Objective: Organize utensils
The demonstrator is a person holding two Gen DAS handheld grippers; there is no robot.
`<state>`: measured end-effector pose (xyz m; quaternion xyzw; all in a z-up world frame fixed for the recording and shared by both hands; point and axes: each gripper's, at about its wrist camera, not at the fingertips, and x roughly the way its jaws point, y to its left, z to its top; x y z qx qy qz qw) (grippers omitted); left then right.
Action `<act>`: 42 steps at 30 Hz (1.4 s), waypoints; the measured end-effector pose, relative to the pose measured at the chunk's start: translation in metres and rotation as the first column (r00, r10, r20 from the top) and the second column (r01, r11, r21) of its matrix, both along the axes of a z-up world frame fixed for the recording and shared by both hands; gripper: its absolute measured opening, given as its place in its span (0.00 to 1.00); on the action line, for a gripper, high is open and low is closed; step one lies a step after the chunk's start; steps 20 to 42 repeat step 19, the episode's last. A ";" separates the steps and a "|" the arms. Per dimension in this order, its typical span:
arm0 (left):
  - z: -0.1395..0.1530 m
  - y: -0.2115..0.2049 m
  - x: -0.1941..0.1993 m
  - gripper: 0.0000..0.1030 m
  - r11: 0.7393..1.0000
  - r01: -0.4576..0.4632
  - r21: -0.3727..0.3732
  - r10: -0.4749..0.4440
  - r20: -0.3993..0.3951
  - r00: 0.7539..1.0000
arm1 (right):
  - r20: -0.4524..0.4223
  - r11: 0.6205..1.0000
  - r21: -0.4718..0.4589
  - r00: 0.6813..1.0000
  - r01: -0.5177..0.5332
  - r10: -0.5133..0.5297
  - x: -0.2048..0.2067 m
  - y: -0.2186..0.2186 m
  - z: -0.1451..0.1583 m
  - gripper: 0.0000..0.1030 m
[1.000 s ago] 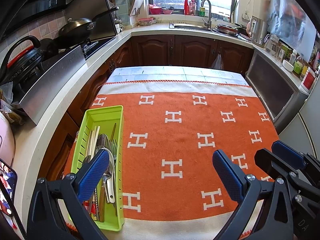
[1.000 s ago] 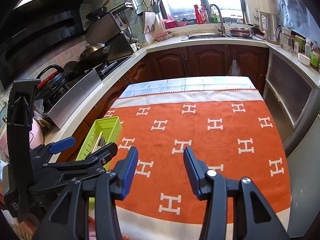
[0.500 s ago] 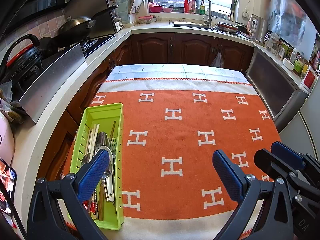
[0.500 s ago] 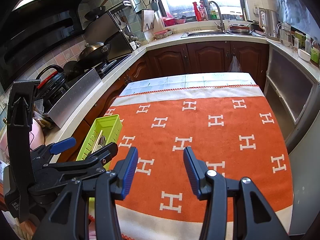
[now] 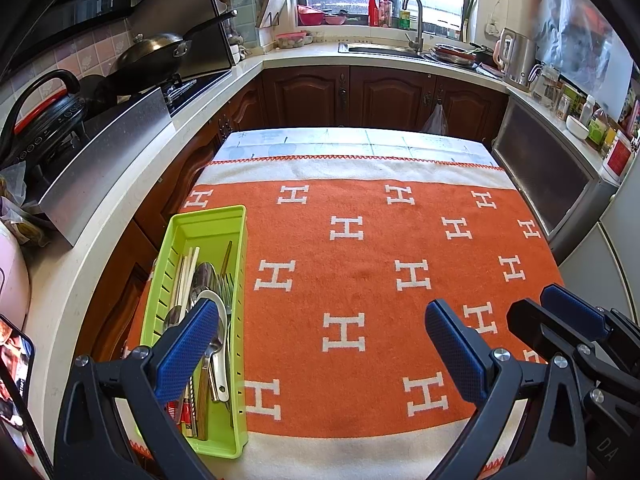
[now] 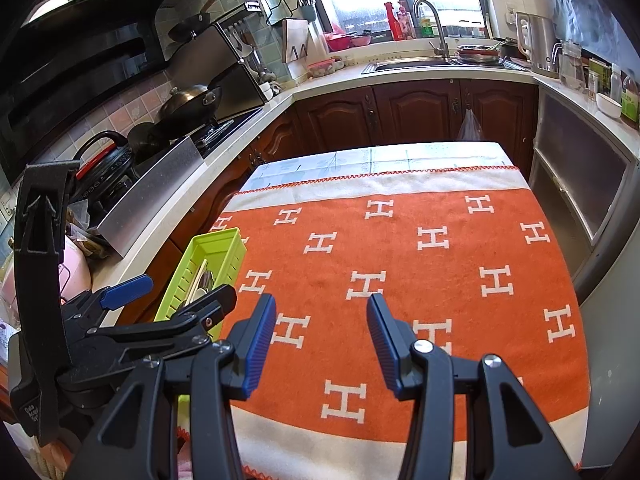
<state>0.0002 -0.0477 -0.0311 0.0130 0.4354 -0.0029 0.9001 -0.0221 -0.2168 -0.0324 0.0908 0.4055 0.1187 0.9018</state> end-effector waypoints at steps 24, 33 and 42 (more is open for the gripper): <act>0.000 0.001 -0.002 0.99 1.000 0.000 -0.006 0.000 -0.007 1.000 | -0.001 1.000 0.002 1.000 0.003 -0.003 -0.002 0.001 -0.001 0.47; 0.000 0.001 -0.002 0.99 1.000 0.000 -0.006 0.000 -0.007 1.000 | -0.001 1.000 0.002 1.000 0.003 -0.003 -0.002 0.001 -0.001 0.47; 0.000 0.001 -0.002 0.99 1.000 0.000 -0.006 0.000 -0.007 1.000 | -0.001 1.000 0.002 1.000 0.003 -0.003 -0.002 0.001 -0.001 0.47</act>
